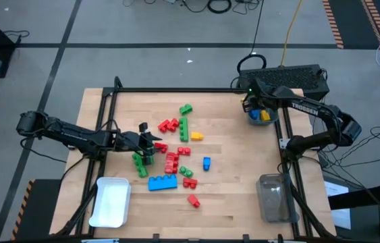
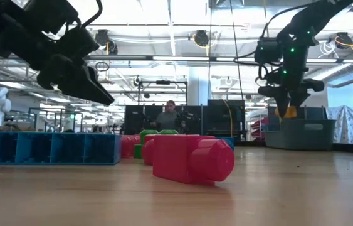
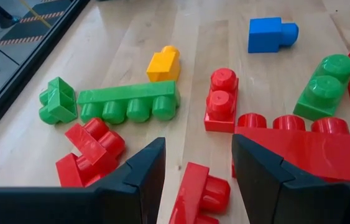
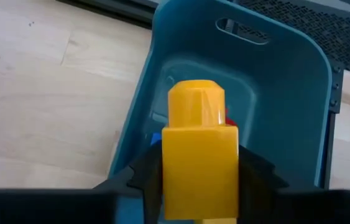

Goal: Sort blocks by size
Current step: Put the one stud yellow game piece into the blue bin

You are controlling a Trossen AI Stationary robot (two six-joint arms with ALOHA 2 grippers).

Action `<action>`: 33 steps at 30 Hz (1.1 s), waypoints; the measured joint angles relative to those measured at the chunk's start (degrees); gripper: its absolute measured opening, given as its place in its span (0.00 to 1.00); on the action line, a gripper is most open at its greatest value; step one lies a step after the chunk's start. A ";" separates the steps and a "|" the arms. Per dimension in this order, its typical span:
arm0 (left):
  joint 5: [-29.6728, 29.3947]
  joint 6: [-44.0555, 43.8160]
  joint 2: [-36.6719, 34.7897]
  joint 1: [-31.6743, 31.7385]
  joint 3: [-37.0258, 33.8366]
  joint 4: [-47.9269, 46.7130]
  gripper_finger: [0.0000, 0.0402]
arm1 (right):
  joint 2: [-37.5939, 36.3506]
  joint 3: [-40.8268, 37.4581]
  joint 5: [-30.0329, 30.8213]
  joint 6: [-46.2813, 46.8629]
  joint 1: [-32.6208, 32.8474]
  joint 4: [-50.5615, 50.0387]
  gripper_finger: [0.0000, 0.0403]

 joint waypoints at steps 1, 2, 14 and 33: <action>0.00 0.04 0.01 0.00 0.00 -0.02 0.41 | 0.00 0.00 -0.02 -0.14 -0.02 -0.11 0.38; 0.02 0.16 -0.01 0.00 0.00 -0.06 0.41 | 0.00 0.00 -0.03 -0.15 0.01 -0.12 0.40; 0.00 0.15 0.01 0.00 0.00 -0.16 0.41 | 0.00 0.00 -3.74 -3.65 0.19 0.41 0.49; 0.00 0.24 -0.01 0.00 0.00 -0.13 0.41 | 0.00 0.00 -19.94 -16.77 13.37 27.45 0.49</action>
